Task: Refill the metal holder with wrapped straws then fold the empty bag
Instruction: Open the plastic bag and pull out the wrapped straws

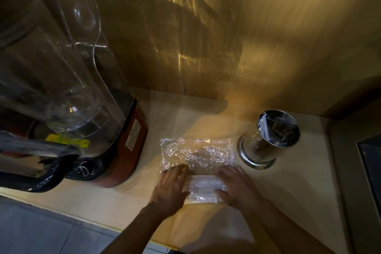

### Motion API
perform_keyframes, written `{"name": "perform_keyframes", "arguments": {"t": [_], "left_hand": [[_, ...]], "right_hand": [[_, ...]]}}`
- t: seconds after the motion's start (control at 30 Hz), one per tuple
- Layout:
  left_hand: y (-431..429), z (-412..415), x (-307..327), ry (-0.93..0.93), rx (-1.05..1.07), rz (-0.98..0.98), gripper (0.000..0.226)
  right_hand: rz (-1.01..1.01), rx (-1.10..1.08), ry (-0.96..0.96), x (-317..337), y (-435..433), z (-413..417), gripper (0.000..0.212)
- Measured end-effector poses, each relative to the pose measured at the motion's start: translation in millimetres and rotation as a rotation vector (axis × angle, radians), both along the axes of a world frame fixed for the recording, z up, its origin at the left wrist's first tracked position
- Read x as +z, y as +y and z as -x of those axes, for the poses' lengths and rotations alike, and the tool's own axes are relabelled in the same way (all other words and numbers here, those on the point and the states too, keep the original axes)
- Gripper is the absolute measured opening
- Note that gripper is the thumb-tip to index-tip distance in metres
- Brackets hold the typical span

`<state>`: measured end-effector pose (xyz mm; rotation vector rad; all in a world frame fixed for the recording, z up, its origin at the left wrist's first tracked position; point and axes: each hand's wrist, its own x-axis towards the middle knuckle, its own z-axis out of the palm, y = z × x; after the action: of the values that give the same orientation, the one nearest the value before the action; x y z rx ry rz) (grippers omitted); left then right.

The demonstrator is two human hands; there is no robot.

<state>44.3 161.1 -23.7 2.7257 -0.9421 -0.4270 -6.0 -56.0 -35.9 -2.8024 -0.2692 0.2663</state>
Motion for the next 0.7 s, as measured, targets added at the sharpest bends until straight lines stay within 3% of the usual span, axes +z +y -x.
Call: {"name": "perform_keyframes", "arguments": {"t": [0.1,0.2,0.3,0.5,0.63,0.7], "left_hand": [[0.6,-17.4,3.0,0.197,-0.003,-0.168,0.087],[4.2,-21.2,3.4,0.283,-0.146,-0.351,0.086],[4.9,-17.7,3.4,0.219,-0.219,-0.349,0.075],[-3.0,-24.8,9.7,0.142,-0.167,-0.268,0.057],[-10.8,-42.9,8.5,-0.095,-0.1,-0.181,0.047],[-15.1,-48.9,12.8,-0.207,-0.058,-0.113,0.04]], "right_hand": [[-0.083,-0.038,0.199,-8.0,2.2,-4.3,0.073],[0.001,-0.002,0.249,-13.5,6.7,-5.3,0.071],[0.084,0.031,0.304,-15.0,9.3,-6.4,0.072],[0.017,-0.004,0.46,6.0,15.4,-20.3,0.041],[0.071,-0.094,0.271,22.5,13.5,-34.3,0.042],[0.153,-0.086,0.021,26.7,14.8,-36.0,0.04]]}}
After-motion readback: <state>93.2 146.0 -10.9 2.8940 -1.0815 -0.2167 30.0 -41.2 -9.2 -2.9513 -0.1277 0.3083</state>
